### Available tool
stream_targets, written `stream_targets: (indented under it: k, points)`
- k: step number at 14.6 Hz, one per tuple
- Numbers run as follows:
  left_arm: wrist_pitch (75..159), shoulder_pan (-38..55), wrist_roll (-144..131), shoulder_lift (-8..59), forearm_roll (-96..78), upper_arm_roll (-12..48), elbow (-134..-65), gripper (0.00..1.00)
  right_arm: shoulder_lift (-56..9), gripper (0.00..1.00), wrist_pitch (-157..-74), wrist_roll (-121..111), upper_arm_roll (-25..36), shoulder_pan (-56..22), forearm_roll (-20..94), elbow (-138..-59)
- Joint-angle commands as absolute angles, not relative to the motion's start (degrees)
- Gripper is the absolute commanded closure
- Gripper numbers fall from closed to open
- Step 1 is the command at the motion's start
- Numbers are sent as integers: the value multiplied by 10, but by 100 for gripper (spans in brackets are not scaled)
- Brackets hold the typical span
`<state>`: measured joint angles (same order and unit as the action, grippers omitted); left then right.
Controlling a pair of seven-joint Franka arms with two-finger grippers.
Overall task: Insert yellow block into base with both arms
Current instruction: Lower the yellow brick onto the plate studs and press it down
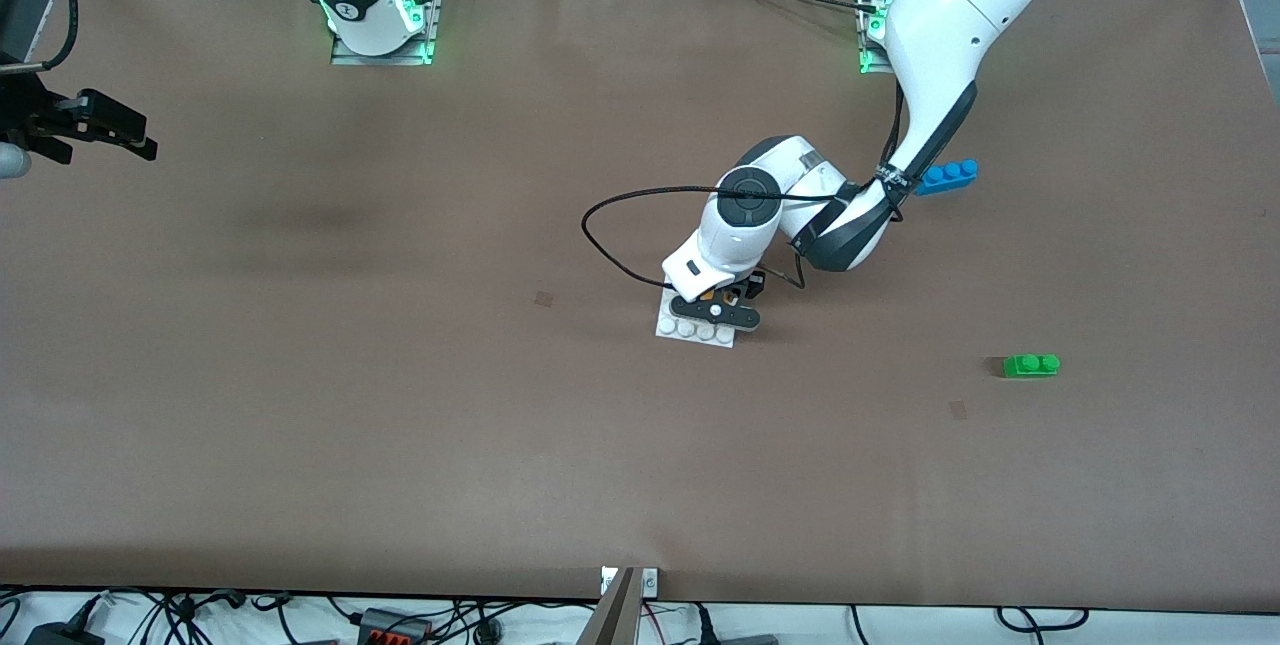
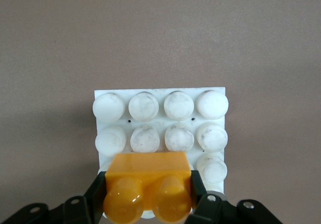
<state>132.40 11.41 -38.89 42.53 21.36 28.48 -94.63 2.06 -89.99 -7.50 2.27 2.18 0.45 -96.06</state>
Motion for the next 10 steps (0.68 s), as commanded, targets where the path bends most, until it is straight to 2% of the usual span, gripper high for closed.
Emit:
stream_targets:
  k: [1, 10]
  points:
    - [1322, 106, -399, 442, 237, 286, -970, 48, 20, 0, -892, -71, 23, 19, 3, -952]
    - [1312, 105, -395, 447, 236, 286, -969, 48, 19, 0, -892, -71, 23, 19, 3, -953]
